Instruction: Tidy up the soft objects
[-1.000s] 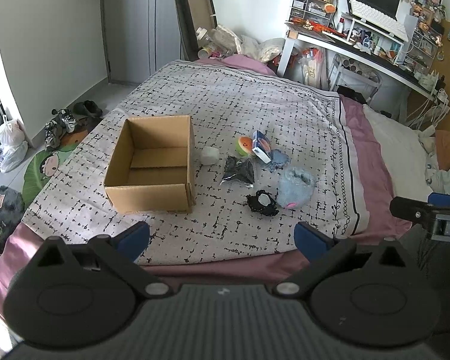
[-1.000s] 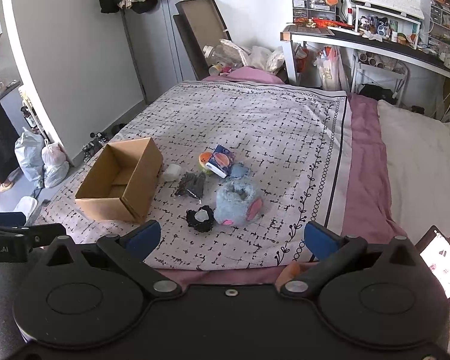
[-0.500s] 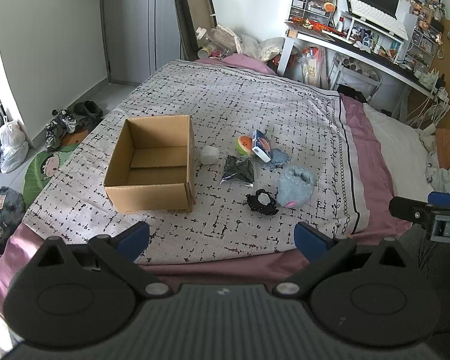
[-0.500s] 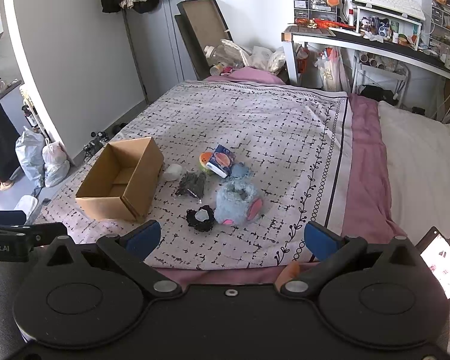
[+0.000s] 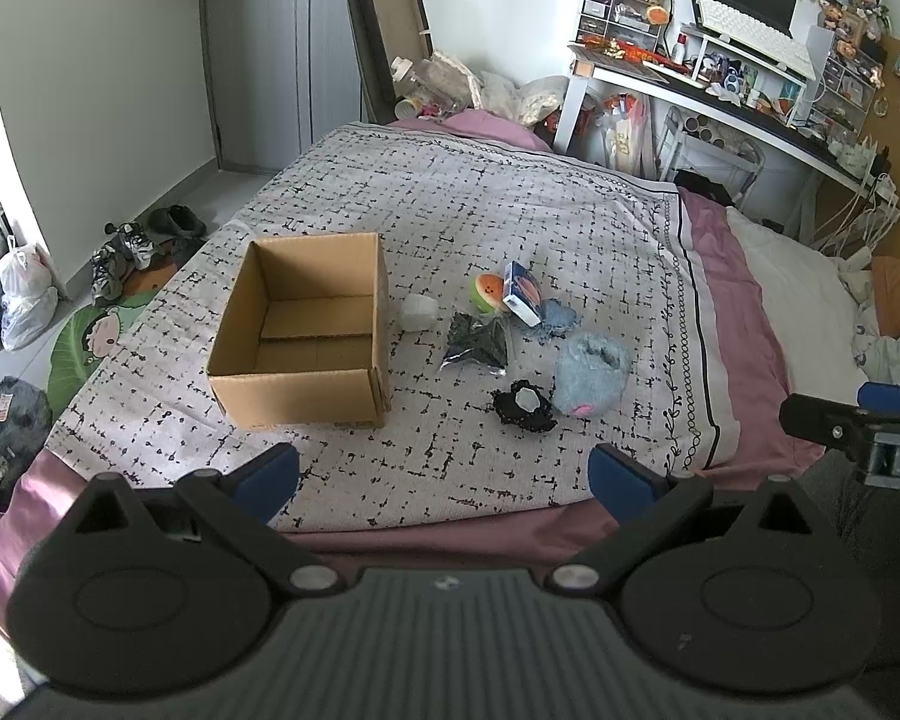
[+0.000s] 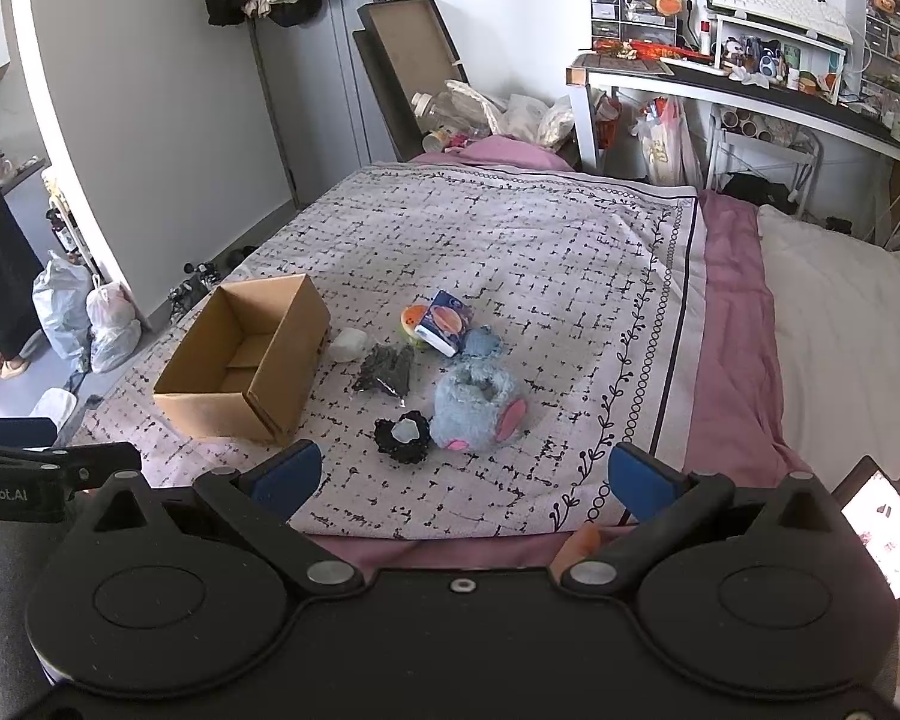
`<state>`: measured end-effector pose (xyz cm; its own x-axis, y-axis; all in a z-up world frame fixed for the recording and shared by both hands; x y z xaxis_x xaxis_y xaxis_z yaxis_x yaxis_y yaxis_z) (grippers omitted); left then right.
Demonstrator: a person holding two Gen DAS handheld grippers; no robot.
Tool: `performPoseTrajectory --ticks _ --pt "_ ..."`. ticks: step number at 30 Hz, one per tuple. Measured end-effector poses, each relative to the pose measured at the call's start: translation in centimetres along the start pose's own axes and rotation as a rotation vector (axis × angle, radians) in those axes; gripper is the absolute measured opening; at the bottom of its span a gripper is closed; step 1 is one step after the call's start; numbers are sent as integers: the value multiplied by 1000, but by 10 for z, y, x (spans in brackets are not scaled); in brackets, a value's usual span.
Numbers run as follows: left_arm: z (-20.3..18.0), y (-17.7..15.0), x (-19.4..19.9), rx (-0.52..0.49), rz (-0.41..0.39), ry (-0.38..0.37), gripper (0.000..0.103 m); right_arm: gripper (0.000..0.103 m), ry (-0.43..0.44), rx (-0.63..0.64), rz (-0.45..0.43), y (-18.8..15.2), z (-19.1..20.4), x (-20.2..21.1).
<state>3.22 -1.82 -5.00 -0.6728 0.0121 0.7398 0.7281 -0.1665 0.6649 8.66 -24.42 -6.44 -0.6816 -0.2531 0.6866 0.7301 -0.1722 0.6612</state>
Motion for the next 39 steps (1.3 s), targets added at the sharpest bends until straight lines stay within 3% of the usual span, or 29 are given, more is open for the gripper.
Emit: performPoseTrajectory --ticks 23,39 --pt "-5 12 -23 3 17 -1 102 103 16 -34 35 7 -11 -22" --pt "-14 25 -68 37 30 -52 102 103 -15 -99 69 14 -31 -59"
Point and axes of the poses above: each gripper's, at about its wrist camera, not at the fingertips, and x roughly against the way its jaws point, z to its left, y to its top, the point moved 8 cm from there along -x, roughly the way its jaws point, and after that the axes turned 15 degrees about -x, right-handed, at the moved point
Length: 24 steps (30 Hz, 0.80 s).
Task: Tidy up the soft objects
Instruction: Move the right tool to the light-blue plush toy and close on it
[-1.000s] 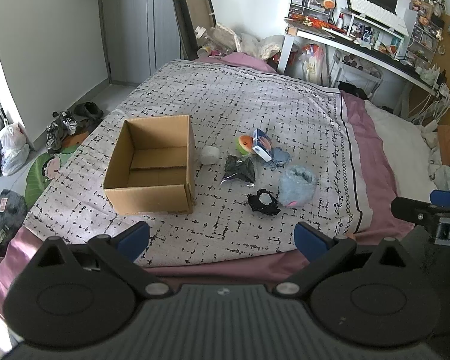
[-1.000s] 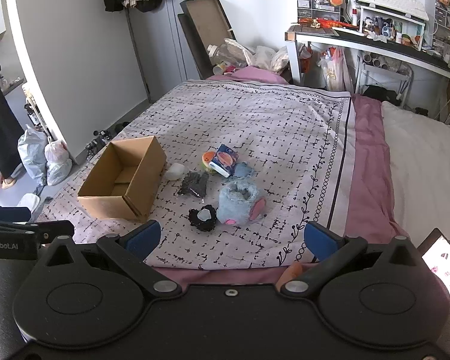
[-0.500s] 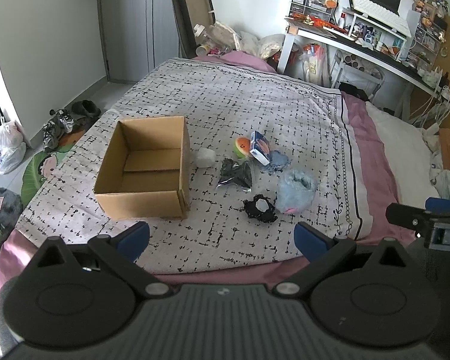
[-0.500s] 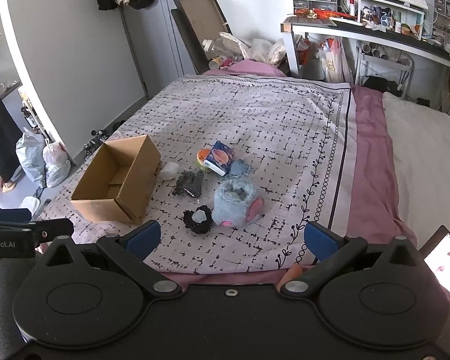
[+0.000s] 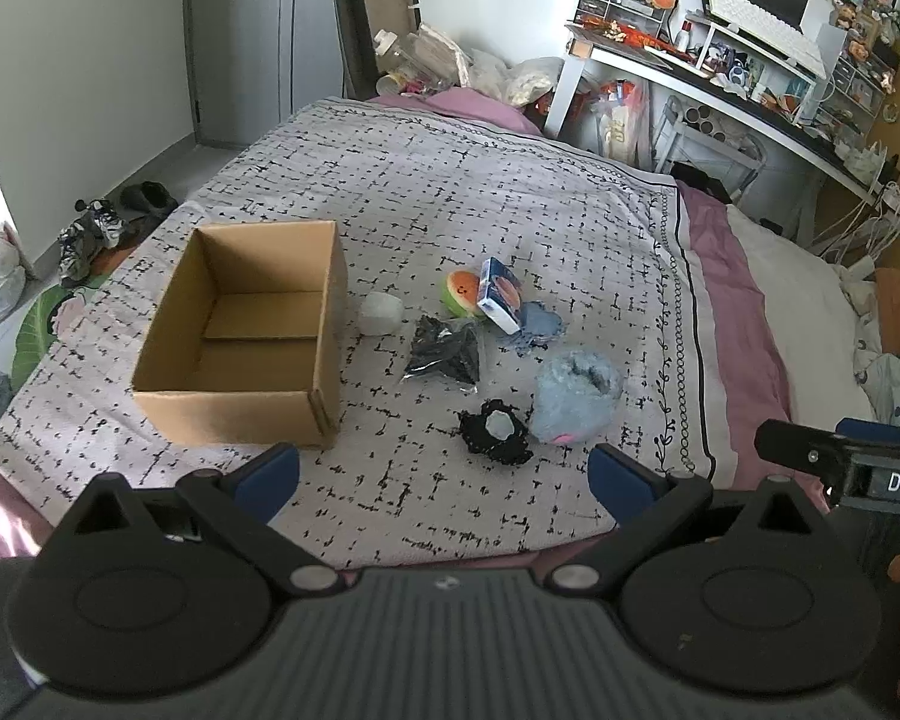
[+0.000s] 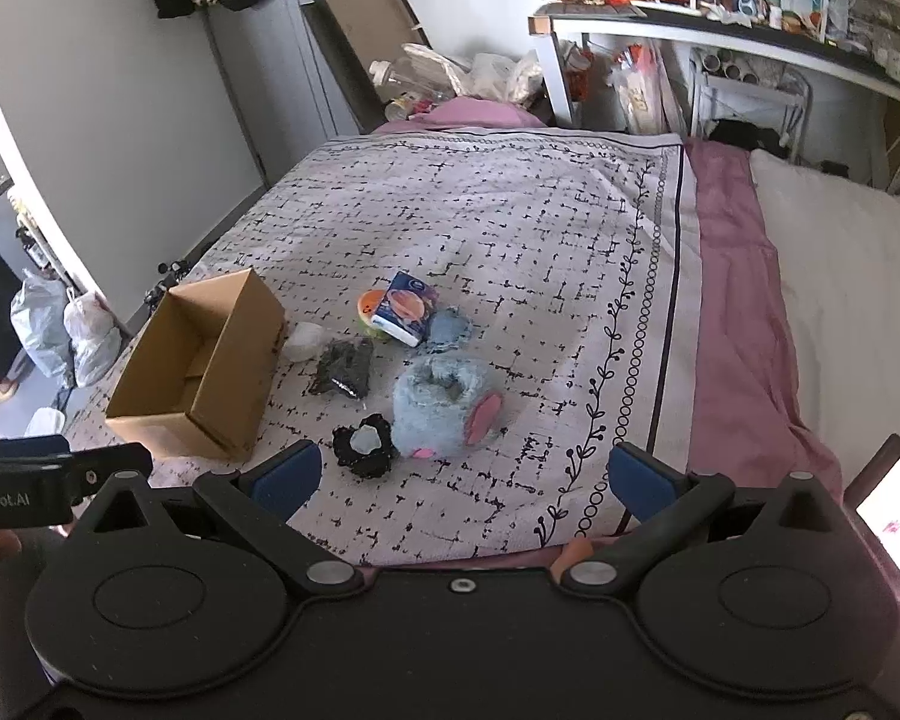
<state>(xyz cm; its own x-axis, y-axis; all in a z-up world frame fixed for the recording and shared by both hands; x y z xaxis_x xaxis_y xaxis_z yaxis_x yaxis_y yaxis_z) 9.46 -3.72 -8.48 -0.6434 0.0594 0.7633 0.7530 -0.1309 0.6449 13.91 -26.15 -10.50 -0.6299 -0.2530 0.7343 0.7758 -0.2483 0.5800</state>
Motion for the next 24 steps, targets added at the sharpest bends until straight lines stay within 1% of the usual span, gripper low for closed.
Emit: performPoseTrajectory --ticks 8,15,18,21,24 --pt "0 8 -22 20 3 -27 101 103 1 -42 17 7 -4 -19" --pt "-9 17 -45 11 4 -68 100 103 -26 -121 22 15 -19 -40" --pt "-13 21 -55 2 5 -86 100 103 -16 -154 20 17 -25 -46" --pt "-16 25 -65 -3 6 -100 99 103 15 -174 -1 22 -26 -49" --pt "-19 29 -74 -15 6 -115 97 103 29 -209 -5 27 -32 -55"
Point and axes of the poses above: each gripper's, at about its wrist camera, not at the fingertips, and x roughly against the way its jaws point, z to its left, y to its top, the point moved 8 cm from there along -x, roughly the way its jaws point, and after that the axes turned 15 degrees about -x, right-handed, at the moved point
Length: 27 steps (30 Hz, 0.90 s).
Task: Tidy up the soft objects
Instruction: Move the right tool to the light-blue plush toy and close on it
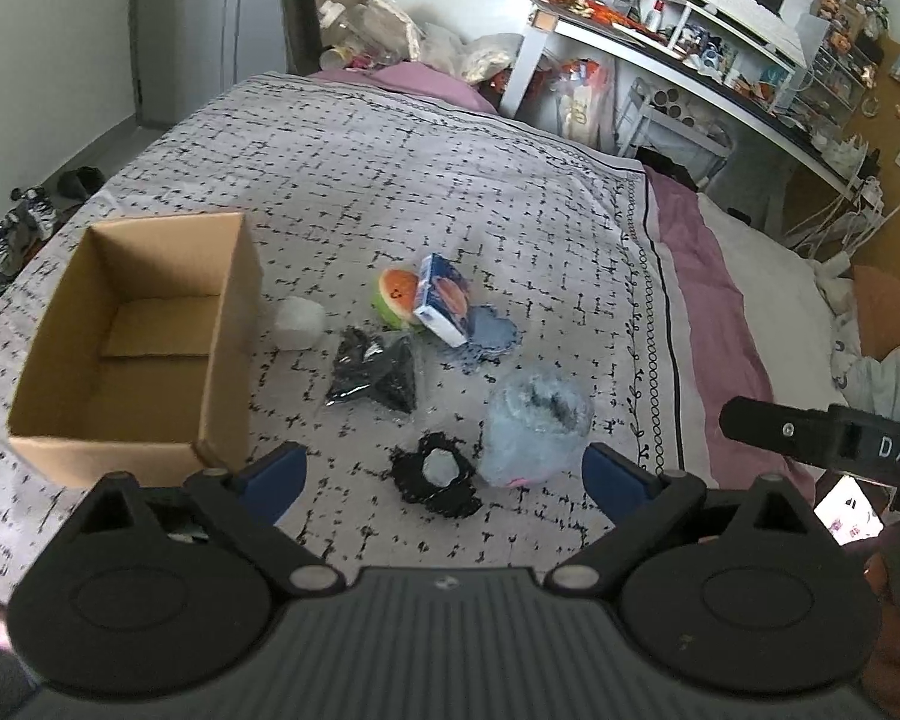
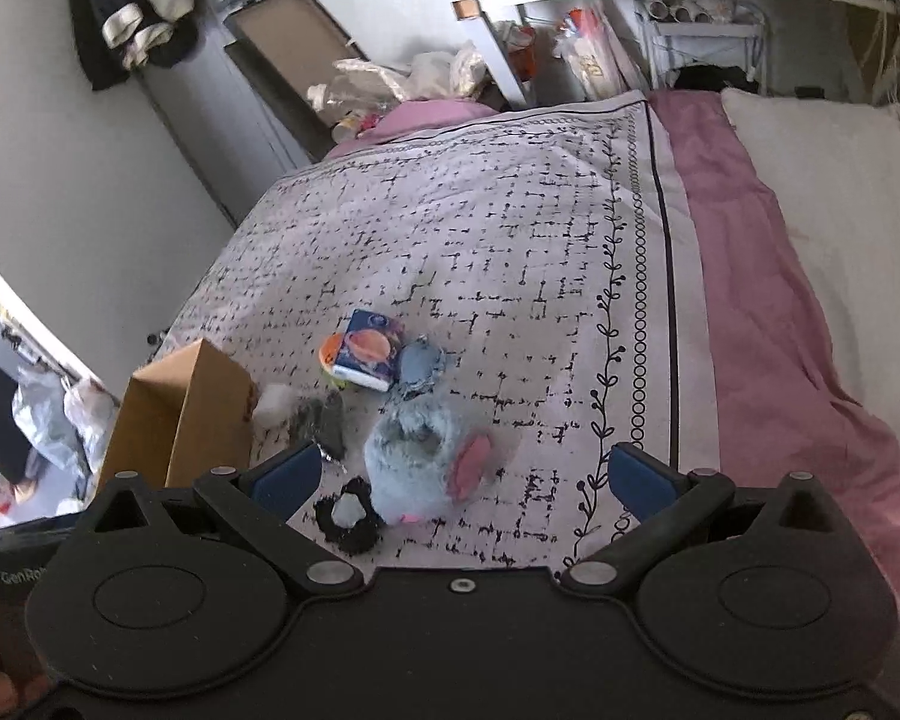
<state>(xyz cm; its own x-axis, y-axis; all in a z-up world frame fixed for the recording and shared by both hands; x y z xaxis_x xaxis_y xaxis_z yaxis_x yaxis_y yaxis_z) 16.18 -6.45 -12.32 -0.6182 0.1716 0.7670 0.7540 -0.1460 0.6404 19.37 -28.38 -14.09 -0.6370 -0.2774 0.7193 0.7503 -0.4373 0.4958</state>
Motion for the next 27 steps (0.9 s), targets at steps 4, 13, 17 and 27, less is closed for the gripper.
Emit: performPoseTrajectory --ticks 4,13,17,27 --pt "-2 9 -14 -16 0 -13 95 102 -22 -47 5 3 -9 -12" --pt "-6 21 -49 -18 24 -66 87 98 -39 -113 35 6 -21 -37" --pt "-8 23 -64 -16 38 -87 77 89 -55 -126 53 6 -25 -51" --pt "-6 18 -98 27 78 -137 64 70 -26 -196 157 0 -28 -85"
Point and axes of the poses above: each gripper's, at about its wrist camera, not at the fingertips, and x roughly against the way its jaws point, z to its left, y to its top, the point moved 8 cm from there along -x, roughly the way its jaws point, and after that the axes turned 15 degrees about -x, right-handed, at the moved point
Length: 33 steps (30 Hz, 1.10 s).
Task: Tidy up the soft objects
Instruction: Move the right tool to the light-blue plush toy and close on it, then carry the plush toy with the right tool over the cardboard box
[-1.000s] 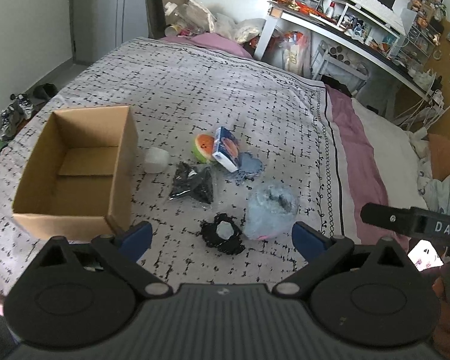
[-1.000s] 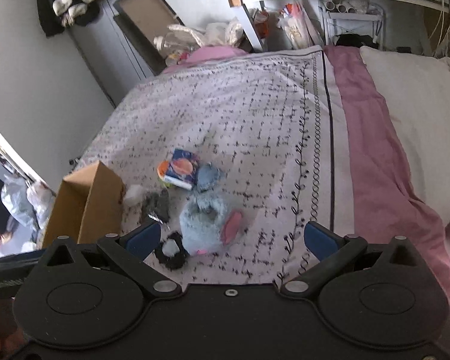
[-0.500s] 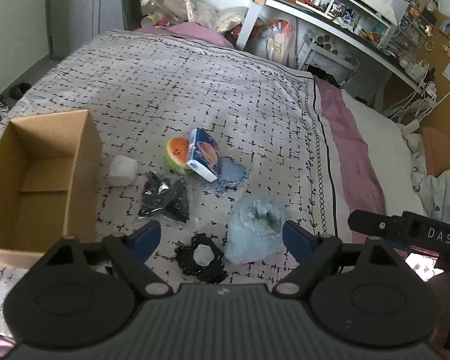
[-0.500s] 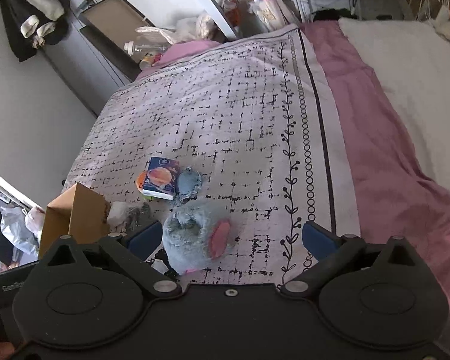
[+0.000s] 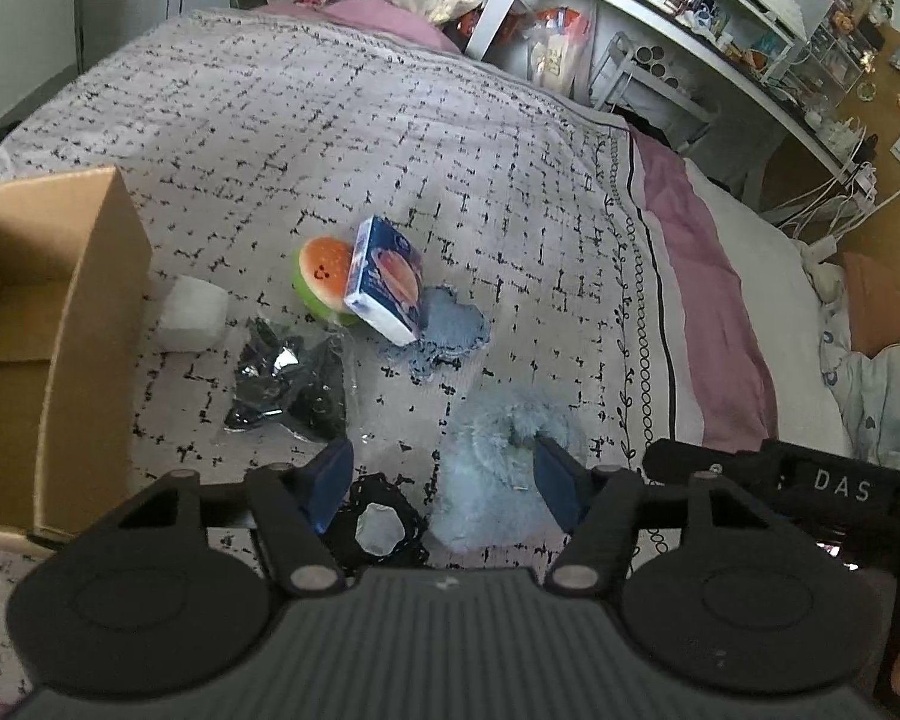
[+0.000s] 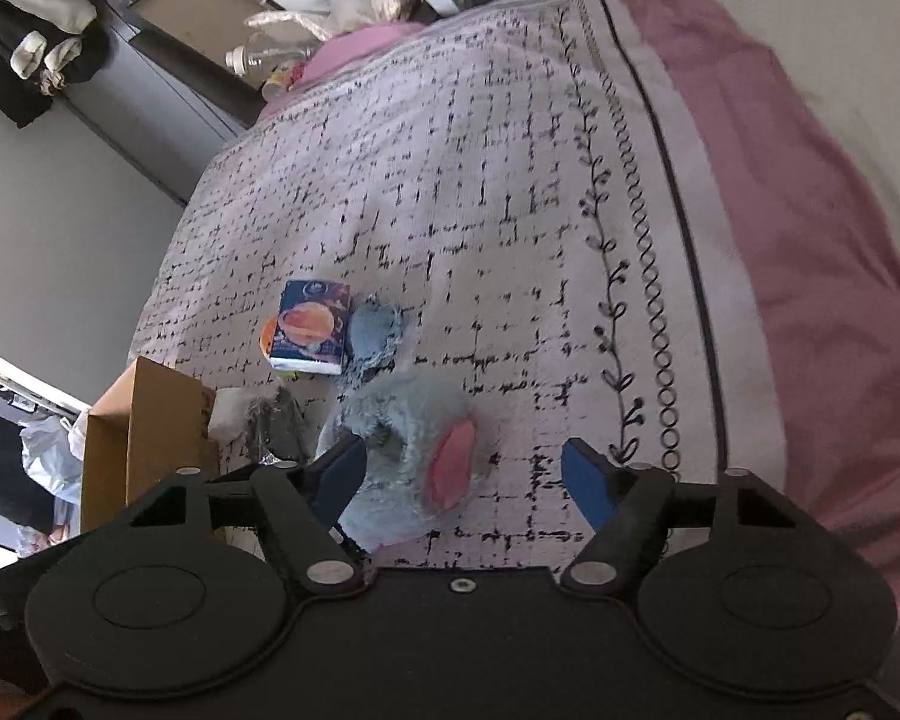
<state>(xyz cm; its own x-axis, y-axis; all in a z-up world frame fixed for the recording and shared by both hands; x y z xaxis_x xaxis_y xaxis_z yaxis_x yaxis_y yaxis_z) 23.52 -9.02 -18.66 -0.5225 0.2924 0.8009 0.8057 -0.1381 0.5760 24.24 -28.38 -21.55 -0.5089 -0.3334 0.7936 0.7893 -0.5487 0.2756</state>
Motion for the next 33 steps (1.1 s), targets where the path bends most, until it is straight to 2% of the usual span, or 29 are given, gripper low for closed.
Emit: performPoseTrajectory --ticks 7,11,18,24,25,26,33 --pt "3 0 -23 21 19 -40 51 57 26 -74 73 -2 0 -27" --pt "1 2 -33 22 25 -65 48 51 41 -81 89 -4 3 -35" --pt "-4 0 -53 31 60 -99 32 41 37 -134 127 -5 1 -52" --pt "-2 -2 -63 73 72 -125 30 29 26 -163 151 -7 -3 -67" --pt "-3 -2 -64 77 75 -128 24 28 28 -157 149 -7 -2 -68" --pt "-4 -2 -64 72 72 -130 23 27 29 -148 144 -7 -1 -67" --pt "-8 3 -45 48 23 -105 21 24 55 -91 89 -8 11 -51"
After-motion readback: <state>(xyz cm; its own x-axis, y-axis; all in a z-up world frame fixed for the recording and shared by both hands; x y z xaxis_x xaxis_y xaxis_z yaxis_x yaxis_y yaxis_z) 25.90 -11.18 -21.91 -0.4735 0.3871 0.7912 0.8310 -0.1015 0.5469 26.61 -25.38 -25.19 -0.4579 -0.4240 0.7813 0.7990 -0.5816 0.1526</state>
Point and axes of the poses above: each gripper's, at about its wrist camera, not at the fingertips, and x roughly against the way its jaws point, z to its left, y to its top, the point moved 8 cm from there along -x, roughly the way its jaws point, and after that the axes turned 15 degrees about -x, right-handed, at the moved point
